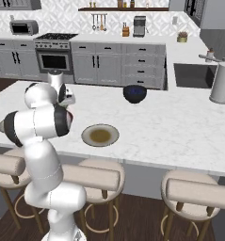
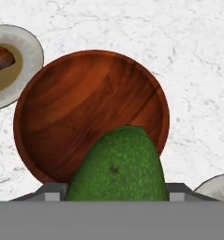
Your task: Pick the chicken drumstick and avocado from their plates and place them in the bowl. Then put the bowl in the fridge.
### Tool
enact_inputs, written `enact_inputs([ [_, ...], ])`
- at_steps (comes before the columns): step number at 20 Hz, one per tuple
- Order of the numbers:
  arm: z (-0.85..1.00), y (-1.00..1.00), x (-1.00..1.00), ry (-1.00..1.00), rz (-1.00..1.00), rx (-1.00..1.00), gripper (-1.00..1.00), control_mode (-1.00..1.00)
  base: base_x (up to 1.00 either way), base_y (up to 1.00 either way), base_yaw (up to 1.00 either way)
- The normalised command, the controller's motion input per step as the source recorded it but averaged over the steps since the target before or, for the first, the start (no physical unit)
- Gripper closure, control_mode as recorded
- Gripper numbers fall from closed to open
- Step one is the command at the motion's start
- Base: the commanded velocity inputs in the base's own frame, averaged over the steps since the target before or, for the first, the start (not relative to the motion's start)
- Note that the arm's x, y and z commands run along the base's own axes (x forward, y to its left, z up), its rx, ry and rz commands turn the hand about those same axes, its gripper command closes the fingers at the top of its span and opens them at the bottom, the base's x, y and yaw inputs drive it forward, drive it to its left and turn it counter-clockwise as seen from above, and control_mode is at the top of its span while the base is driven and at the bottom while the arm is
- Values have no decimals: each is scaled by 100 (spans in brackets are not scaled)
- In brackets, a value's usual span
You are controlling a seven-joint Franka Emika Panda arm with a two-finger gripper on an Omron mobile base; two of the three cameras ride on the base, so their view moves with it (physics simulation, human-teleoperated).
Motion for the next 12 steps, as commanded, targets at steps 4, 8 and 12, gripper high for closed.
enact_inputs([
  [4,-39,38,0,6,20,-4,100,-100,0,0,0],
  [8,-39,1,0,7,1,0,100,-100,0,0,0],
  [12,-44,11,0,2,0,-1,100,-100,0,0,0],
])
